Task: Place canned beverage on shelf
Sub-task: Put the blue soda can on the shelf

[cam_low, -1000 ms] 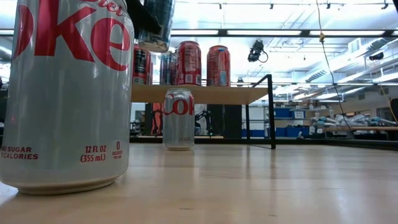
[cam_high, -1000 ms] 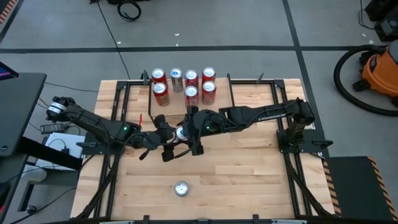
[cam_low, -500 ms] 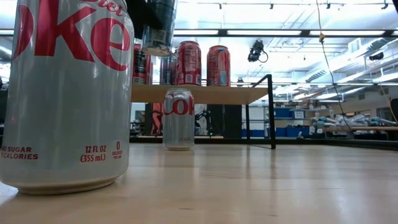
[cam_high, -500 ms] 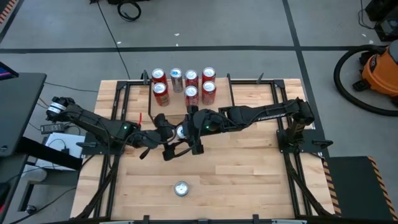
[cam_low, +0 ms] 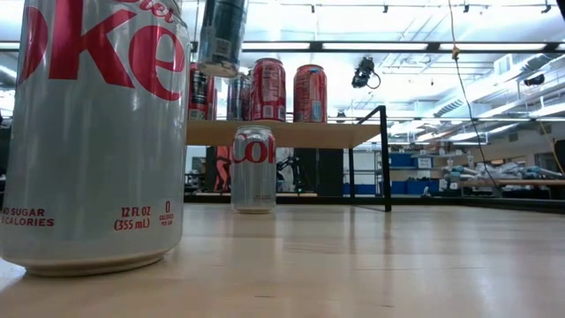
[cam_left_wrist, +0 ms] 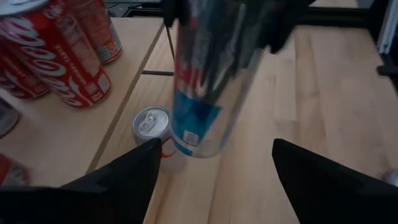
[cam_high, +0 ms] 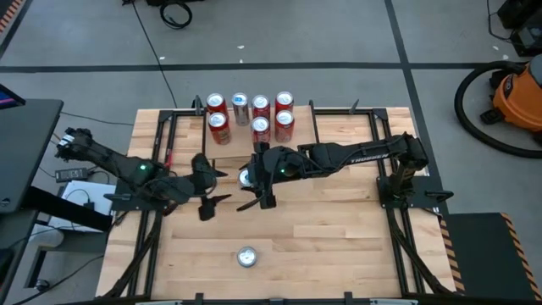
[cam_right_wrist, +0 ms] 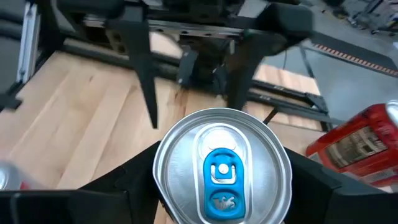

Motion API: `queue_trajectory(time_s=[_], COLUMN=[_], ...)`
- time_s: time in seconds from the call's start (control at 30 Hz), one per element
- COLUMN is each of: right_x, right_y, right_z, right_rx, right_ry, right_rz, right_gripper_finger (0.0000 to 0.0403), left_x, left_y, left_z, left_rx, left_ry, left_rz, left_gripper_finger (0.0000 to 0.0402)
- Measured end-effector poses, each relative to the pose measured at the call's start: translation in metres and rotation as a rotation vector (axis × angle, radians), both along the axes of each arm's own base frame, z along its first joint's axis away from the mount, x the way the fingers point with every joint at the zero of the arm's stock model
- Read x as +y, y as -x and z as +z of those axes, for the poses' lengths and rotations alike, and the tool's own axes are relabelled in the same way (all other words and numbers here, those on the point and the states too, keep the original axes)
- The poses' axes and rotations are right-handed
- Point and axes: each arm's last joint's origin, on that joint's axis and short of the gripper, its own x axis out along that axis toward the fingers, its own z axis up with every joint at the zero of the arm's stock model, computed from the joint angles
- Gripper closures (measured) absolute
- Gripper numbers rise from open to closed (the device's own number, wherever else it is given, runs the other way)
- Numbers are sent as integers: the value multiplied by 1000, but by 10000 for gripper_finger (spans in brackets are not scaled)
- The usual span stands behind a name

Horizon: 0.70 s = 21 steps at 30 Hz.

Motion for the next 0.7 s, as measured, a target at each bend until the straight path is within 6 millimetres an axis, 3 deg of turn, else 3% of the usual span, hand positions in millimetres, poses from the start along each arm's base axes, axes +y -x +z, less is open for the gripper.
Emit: queue_trajectory(time_s=[0.33, 0.7], right_x=[-45, -113], right_y=[-6, -1], right_z=[6, 7], right_rx=[-43, -59], right_ry=[-60, -93], right_rz=[-29, 50], right_gripper_finger=[143, 143], left_x=[-1, 3], left_y=[36, 40], left_z=[23, 26], left_rx=[-116, -137], left_ry=[-60, -104], left_rz=[-56, -31], left_gripper_finger=[84, 84])
